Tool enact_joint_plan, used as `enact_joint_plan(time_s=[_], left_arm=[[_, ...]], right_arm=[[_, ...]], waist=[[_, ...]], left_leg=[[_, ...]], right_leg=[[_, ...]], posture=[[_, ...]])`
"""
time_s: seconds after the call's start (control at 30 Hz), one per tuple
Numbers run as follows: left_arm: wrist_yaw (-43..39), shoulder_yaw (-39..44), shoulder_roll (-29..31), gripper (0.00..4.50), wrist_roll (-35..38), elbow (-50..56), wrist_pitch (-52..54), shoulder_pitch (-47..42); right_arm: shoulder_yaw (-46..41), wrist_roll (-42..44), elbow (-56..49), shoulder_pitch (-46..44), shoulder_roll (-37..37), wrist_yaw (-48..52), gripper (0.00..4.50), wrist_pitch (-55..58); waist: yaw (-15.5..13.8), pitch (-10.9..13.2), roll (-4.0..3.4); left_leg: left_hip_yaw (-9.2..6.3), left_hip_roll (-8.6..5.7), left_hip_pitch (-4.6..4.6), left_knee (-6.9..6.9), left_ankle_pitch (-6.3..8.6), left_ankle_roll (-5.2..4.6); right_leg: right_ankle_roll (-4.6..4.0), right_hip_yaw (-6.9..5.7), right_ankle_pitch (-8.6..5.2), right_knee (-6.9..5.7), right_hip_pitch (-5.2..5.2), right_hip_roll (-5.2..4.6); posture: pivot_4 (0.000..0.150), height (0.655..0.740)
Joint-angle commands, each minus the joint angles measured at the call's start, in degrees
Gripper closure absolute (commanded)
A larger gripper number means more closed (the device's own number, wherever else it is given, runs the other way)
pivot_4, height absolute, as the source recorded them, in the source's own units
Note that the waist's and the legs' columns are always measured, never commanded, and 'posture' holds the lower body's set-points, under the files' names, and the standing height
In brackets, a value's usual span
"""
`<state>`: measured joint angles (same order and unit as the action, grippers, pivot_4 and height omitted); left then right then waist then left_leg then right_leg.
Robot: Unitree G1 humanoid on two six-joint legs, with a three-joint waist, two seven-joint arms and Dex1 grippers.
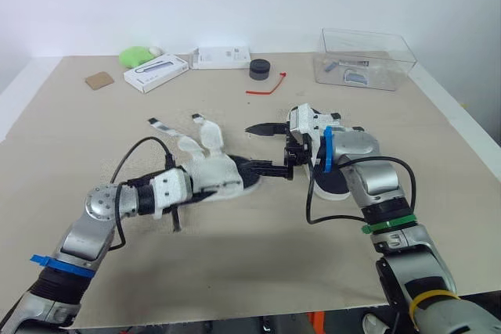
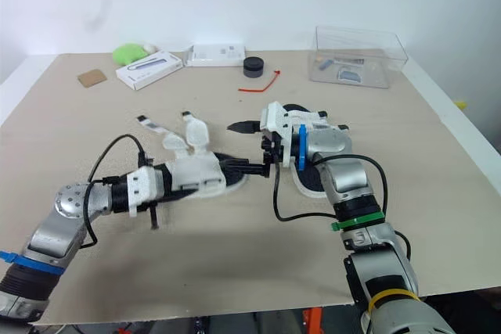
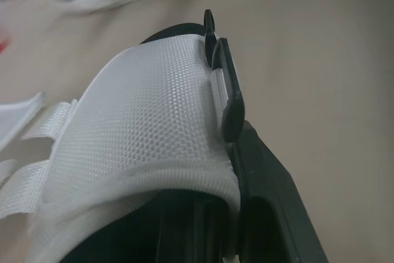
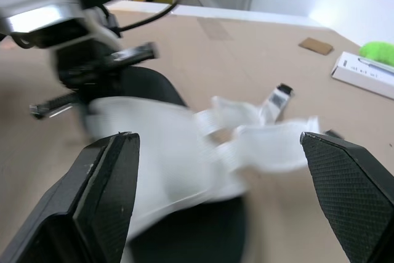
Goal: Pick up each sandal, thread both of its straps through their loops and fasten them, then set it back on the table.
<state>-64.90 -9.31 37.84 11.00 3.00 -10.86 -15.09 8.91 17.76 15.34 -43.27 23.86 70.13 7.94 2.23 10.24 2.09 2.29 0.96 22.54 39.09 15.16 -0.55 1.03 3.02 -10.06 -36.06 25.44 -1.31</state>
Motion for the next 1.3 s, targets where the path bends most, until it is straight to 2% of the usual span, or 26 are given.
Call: enact_joint_plan(time_s=[0.03,0.13,0.3,0.4,0.57,0.93,1.2,1.3], left_arm=[[-6.3,-0.6,1.2,4.44,2.5,0.3,-8.7,0.0],[-8.1,-1.5,1.1,4.44,2.3,-0.9,-10.9,-0.2],[-6.1,-1.7,0.1,4.44,-0.7,-4.8,-13.4,-1.4],[-3.0,-1.4,-0.8,4.44,-1.5,-4.1,-11.3,-0.9],[0.9,-1.0,-1.4,4.44,-1.1,0.1,-7.3,2.1],[6.2,-0.4,-1.2,4.44,-0.9,7.4,2.3,4.9],[4.3,-1.4,0.0,4.44,1.3,10.3,7.0,6.1],[2.0,-1.9,0.6,4.44,4.3,12.3,10.6,6.3]], right_arm=[[-1.1,2.0,-4.5,0.8,1.4,1.6,0.0,1.9],[-0.9,3.4,-7.5,2.2,3.6,3.7,0.0,5.2],[-1.4,6.3,-14.2,6.3,8.2,6.2,0.0,10.8],[-2.9,8.7,-19.2,9.2,10.2,5.8,0.0,12.6],[-3.6,10.1,-24.1,11.8,10.9,3.8,0.0,13.6],[-2.3,8.9,-23.0,12.2,10.4,2.6,0.0,12.2],[-1.4,8.2,-21.8,11.3,9.7,2.9,0.0,11.7],[-1.1,7.8,-21.5,11.2,9.7,3.2,0.0,11.3]], waist=[[0.0,0.0,0.0],[0.0,0.0,-0.01],[-0.1,0.0,-0.01],[-0.2,0.0,-0.01],[-0.1,0.0,-0.01],[-0.5,0.0,-0.01],[-0.5,0.0,-0.01],[-0.5,0.0,-0.01]], left_leg=[[0.0,0.01,0.0,0.0,0.0,-0.01],[-0.02,0.02,0.0,-0.02,0.02,-0.03],[-0.05,0.01,-0.04,-0.01,0.02,-0.04],[-0.08,0.01,-0.06,-0.01,0.01,-0.06],[-0.06,0.05,-0.13,0.0,0.0,-0.07],[-0.07,0.04,-0.14,0.0,0.0,-0.07],[-0.07,0.07,-0.14,0.0,0.0,-0.07],[-0.07,0.07,-0.14,0.0,0.0,-0.07]], right_leg=[[-0.01,0.0,-0.01,-0.01,0.01,0.01],[0.0,-0.01,-0.04,-0.01,0.0,0.01],[0.04,-0.03,-0.06,-0.02,-0.04,0.01],[0.41,-0.04,-0.27,-0.03,-0.07,0.02],[0.41,-0.02,-0.26,-0.08,-0.08,0.04],[0.42,-0.02,-0.28,-0.08,-0.09,0.05],[0.38,-0.03,-0.29,-0.09,-0.09,0.1],[0.38,-0.03,-0.3,-0.09,-0.09,0.1]], posture=[[0.15,0.74],[0.15,0.74],[0.15,0.74],[0.15,0.74],[0.15,0.74],[0.15,0.74],[0.15,0.74],[0.15,0.74]])
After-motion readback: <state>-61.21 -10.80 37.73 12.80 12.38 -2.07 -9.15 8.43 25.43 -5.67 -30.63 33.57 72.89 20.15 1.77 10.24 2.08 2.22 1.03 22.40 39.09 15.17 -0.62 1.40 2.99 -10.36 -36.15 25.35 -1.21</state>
